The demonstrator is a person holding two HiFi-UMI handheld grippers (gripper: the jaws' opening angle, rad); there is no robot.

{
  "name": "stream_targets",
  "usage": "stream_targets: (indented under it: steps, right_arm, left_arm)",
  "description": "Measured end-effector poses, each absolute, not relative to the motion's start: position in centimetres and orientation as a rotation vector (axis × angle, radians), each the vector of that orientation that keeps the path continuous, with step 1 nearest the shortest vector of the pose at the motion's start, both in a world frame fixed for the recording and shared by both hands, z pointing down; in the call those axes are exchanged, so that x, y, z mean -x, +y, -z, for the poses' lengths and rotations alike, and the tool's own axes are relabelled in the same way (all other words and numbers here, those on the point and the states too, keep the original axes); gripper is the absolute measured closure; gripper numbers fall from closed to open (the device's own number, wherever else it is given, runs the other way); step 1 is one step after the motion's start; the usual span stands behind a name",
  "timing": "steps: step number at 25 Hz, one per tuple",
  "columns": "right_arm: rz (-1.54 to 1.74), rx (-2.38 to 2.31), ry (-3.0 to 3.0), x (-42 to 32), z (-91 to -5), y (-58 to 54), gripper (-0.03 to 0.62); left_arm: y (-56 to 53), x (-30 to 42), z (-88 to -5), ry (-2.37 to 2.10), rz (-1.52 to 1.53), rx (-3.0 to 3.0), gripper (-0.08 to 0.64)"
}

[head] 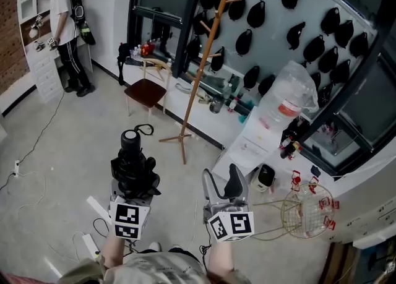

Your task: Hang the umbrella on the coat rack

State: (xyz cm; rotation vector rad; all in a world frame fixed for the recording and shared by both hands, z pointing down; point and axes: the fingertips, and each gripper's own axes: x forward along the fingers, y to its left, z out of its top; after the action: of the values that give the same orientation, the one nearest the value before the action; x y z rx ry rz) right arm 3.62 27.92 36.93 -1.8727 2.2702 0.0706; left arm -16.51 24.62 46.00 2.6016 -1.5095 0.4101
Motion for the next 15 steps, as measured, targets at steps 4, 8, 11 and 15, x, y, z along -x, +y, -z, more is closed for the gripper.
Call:
stream_targets:
  steps: [4, 8, 11, 15]
  right_arm:
    - [-0.054, 1.876, 2.287, -3.0, -38.0, 26.8, 0.267]
    - [-0.022, 1.882, 2.287, -3.6, -38.7, 25.0, 0.267]
    - [-0.028, 1.879, 2.314, -4.6, -39.3, 23.3, 0.267]
    - [-0.022, 1.852, 2.335, -6.6, -40.0, 20.5, 0.267]
  left_arm:
    - [23.8, 16.5, -46.7, -1.484, -0.406, -2.602, 0.229]
    - [22.3, 16.2, -47.7, -1.476, -0.439, -2.585, 0.229]
    - [20.9, 15.4, -48.3, -1.483, -0.441, -2.573, 0.229]
    - [18.3, 13.4, -49.0, -1.506, -0.448, -2.562, 0.229]
